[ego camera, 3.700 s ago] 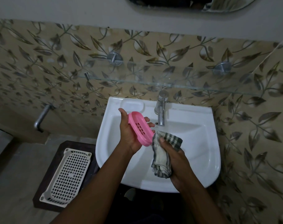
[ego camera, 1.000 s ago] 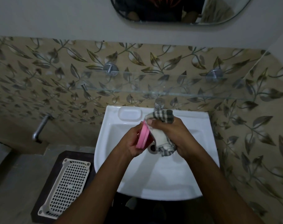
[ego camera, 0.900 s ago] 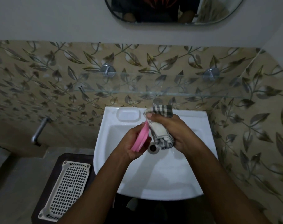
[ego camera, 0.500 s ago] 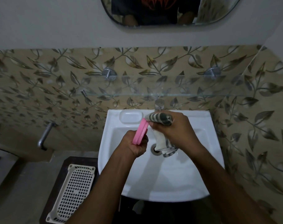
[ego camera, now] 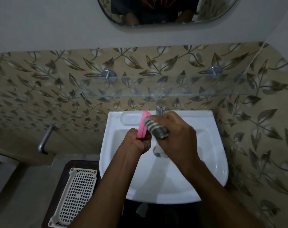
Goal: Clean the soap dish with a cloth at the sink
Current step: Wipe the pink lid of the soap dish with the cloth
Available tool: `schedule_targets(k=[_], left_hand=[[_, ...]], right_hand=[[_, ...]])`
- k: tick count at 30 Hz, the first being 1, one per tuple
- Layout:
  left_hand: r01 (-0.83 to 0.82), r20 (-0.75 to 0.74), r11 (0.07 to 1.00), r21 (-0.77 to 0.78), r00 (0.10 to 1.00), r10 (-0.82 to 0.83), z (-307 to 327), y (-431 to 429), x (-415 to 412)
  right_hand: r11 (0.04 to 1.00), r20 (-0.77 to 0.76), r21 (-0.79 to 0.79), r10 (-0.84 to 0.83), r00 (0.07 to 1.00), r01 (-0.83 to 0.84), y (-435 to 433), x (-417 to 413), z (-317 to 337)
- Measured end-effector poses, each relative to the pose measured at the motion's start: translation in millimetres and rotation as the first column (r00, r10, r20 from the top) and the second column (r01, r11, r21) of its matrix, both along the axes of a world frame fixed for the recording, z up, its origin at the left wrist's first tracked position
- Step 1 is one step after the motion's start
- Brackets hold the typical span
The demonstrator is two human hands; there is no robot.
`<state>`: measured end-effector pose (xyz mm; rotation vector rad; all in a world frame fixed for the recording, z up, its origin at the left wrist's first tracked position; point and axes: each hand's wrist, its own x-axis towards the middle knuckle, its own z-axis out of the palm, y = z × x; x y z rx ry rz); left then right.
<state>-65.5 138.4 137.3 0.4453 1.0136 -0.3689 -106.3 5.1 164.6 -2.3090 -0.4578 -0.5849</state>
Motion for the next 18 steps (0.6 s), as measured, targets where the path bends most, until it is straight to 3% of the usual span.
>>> schedule_targets(k=[3, 10, 15, 18], left_hand=[[0.006, -0.045, 0.997, 0.072, 0.999, -0.003, -14.4, 0.5, -3.1], [-0.116, -0.012, 0.986, -0.119, 0.993, 0.115, -18.7, 0.7, 0.8], [-0.065, -0.038, 0.997, -0.048, 0.997, 0.063, -39.1, 4.9, -2.4], [-0.053, -0.042, 0.999, -0.013, 0.998, 0.052, -41.4, 4.1, -4.3]], right_hand=[[0.999, -0.055, 0.015, -0.034, 0.998, 0.035, -2.6, 11.6, 6.6], [0.995, -0.02, -0.083, 0.053, 0.998, -0.055, 0.9, -18.1, -9.2], [0.997, -0.157, -0.008, -0.075, 0.985, 0.075, -2.7, 11.4, 7.3], [0.999, -0.189, -0.027, -0.038, 0.981, 0.034, -3.5, 18.6, 11.3]])
